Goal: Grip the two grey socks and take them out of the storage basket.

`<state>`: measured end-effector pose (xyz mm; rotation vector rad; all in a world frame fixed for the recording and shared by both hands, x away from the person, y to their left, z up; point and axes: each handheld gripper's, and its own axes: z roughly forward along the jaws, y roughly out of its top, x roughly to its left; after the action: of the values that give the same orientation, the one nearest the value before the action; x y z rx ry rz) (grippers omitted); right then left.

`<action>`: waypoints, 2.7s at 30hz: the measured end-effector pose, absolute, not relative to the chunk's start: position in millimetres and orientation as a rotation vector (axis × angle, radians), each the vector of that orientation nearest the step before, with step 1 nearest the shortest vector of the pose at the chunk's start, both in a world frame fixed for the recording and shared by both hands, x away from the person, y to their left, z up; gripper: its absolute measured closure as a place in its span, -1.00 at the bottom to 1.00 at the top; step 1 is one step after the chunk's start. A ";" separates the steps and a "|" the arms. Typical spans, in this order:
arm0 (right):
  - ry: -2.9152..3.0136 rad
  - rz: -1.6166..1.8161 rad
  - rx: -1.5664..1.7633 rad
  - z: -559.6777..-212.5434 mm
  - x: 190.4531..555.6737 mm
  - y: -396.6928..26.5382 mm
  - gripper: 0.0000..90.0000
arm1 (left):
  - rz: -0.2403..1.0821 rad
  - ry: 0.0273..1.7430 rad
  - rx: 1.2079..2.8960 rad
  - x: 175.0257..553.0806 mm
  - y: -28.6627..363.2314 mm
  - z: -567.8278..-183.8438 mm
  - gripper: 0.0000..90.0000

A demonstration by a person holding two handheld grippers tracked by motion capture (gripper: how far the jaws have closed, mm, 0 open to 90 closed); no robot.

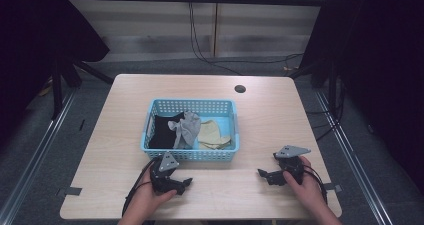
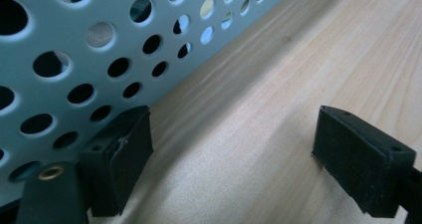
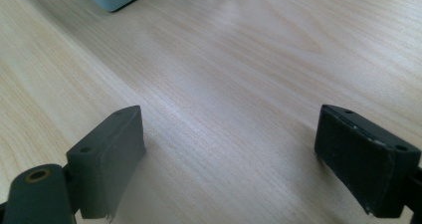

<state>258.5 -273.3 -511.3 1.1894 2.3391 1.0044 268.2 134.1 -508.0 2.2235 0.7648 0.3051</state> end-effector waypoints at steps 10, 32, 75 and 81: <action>2.339 1.005 1.189 -511.3 258.5 -273.3 -0.74 | 0.310 0.778 2.220 267.4 133.7 -507.9 -0.66; 2.339 1.005 1.191 -511.3 258.5 -273.3 -0.74 | 0.150 0.868 2.348 261.0 133.8 -477.9 -0.53; 2.339 1.004 1.191 -511.3 258.5 -273.3 -0.74 | -0.019 1.081 2.446 326.3 139.3 -378.4 -0.50; 2.336 1.007 1.193 -511.3 258.6 -273.1 -0.74 | -0.014 1.131 2.419 339.8 136.9 -371.9 -0.50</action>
<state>258.6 -273.1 -511.3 1.1934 2.3363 1.0069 339.8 136.9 -371.9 2.4194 1.1309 -0.0138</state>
